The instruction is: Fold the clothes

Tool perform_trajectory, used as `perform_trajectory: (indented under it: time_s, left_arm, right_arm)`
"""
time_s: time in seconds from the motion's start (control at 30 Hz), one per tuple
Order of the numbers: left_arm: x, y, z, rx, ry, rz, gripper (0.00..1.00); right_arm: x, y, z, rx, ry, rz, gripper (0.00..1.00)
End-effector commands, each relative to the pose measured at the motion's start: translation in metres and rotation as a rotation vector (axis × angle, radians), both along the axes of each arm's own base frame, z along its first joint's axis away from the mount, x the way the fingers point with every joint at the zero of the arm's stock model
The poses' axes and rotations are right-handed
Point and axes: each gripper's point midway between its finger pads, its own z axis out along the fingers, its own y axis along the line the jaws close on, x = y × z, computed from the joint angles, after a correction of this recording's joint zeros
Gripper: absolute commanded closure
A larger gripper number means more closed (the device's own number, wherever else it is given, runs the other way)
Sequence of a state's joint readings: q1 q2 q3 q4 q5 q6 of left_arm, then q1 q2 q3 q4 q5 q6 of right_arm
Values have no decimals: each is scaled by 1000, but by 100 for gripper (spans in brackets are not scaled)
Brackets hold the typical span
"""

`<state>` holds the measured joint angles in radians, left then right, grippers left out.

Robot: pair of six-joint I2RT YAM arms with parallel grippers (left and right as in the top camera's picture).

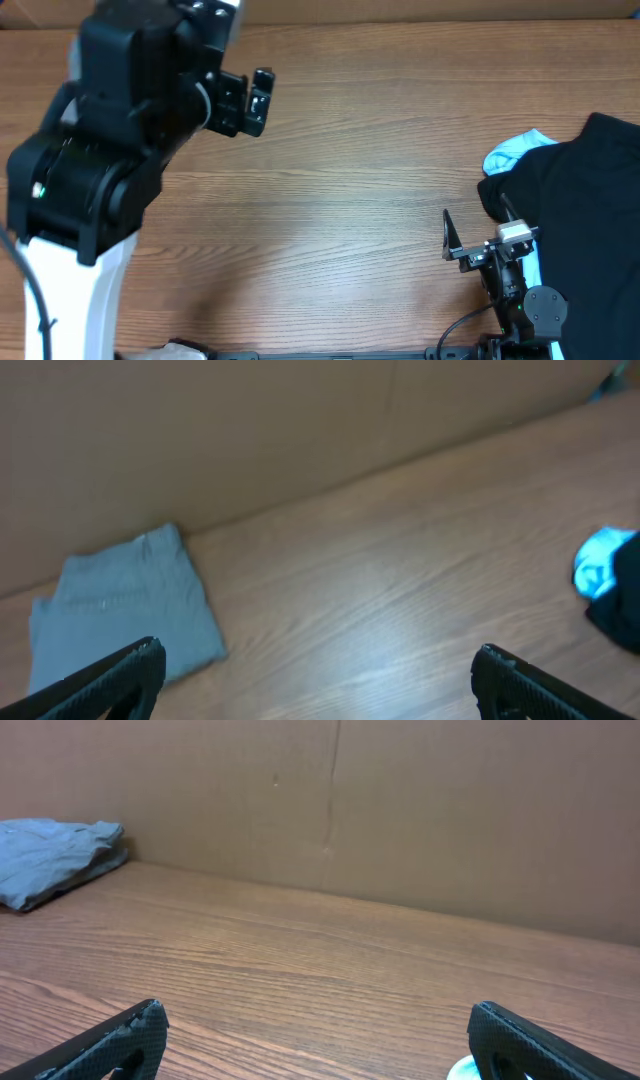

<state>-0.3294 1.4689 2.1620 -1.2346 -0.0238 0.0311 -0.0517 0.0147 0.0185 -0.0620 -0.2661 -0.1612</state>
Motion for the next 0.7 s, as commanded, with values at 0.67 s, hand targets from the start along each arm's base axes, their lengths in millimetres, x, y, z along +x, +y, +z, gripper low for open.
perform_trajectory:
  time_s: [0.67]
  left_arm:
    - [-74,83,-101,-105,-246,179,0]
  right_arm:
    - [0,0,-1,0,-7,4,0]
